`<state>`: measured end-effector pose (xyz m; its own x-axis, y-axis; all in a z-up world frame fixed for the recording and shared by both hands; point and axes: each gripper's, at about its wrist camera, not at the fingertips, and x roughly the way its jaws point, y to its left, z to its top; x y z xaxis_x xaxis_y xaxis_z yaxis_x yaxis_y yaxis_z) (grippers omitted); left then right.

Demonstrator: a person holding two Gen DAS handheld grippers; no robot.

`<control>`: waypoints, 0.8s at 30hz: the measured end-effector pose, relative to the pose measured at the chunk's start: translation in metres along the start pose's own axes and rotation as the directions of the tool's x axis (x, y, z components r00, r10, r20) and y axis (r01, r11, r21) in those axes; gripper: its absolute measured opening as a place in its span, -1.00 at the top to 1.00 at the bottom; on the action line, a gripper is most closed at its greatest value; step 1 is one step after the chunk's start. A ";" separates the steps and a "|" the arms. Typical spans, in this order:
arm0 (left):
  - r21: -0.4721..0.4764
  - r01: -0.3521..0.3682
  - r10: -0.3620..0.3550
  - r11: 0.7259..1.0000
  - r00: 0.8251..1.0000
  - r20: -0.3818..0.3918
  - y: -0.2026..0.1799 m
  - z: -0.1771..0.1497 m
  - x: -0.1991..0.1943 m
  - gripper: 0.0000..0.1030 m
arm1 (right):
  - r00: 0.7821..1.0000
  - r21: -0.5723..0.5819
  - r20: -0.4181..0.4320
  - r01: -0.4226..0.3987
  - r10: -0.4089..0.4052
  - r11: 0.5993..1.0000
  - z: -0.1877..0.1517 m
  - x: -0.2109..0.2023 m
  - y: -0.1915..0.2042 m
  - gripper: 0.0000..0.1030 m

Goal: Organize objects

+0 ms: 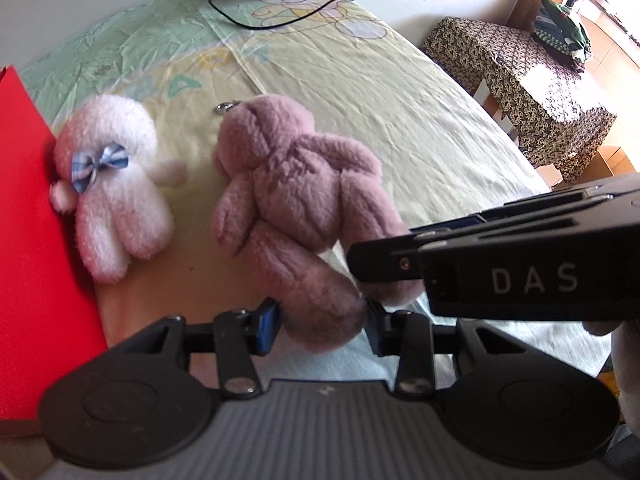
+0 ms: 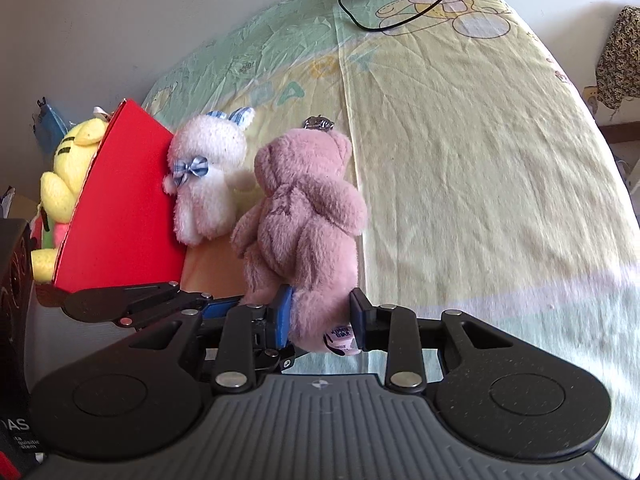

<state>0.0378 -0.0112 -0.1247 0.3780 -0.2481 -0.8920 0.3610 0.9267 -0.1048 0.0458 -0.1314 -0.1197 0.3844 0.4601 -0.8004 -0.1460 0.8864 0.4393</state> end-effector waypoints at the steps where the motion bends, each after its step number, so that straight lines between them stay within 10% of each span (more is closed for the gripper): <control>1: 0.001 0.004 -0.004 1.000 1.000 0.001 0.000 -0.003 -0.001 0.22 | 1.000 0.001 -0.002 0.001 -0.001 1.000 -0.002 -0.001 0.000 0.36; 13: 0.009 0.013 -0.013 1.000 1.000 0.006 -0.007 -0.022 -0.007 0.21 | 0.999 0.008 -0.029 -0.014 0.015 1.000 -0.016 -0.003 0.001 0.28; 24: 0.024 -0.011 0.008 1.000 0.994 0.110 0.001 -0.023 -0.039 -0.64 | 0.999 0.087 0.034 -0.044 0.041 0.995 0.000 -0.013 -0.018 0.04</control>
<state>0.0037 0.0057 -0.0999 0.4723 -0.2703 -0.8390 0.3777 0.9221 -0.0845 0.0434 -0.1533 -0.1173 0.4092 0.4938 -0.7673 -0.0827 0.8575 0.5077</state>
